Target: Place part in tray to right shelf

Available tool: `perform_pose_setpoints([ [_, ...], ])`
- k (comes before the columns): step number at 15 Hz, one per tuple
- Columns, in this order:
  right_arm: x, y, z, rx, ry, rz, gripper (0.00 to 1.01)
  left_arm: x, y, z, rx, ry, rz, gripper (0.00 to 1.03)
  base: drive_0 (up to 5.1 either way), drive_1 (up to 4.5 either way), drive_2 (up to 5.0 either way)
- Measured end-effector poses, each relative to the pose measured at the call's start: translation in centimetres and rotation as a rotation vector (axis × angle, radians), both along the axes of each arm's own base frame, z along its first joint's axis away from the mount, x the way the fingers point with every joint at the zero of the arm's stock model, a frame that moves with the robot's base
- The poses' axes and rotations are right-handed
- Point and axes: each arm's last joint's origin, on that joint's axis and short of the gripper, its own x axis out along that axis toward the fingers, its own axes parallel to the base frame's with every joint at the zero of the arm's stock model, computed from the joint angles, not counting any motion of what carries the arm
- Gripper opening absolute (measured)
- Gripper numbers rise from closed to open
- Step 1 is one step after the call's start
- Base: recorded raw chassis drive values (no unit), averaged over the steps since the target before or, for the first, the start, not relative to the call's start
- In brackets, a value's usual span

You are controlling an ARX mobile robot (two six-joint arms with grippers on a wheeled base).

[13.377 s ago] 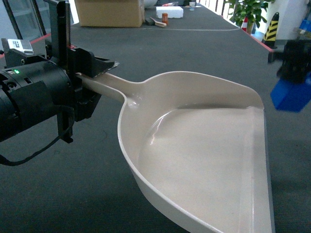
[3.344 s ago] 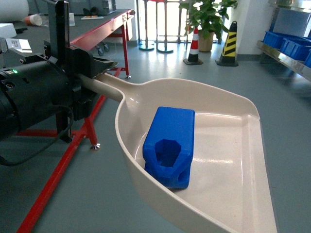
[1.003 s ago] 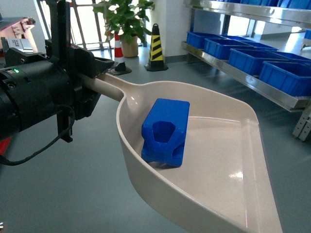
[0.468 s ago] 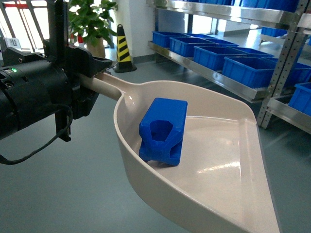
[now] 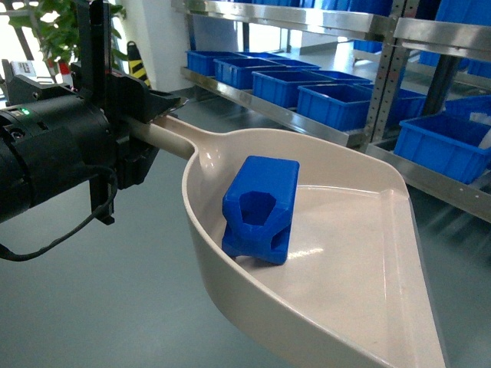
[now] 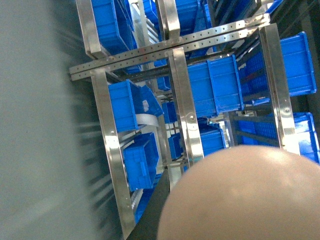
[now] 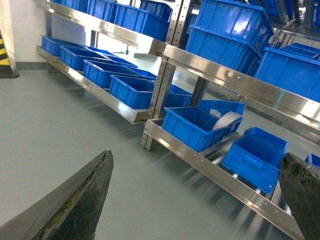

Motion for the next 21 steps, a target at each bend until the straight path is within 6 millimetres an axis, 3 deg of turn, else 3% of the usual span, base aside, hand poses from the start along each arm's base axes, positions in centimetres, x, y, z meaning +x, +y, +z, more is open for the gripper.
perform_pose_setpoints([
  [21, 0.00, 0.00, 0.00, 0.000, 0.000, 0.000, 0.98, 0.01, 0.04, 0.00, 0.000, 0.000, 0.002, 0.12, -1.7, -1.65, -1.7],
])
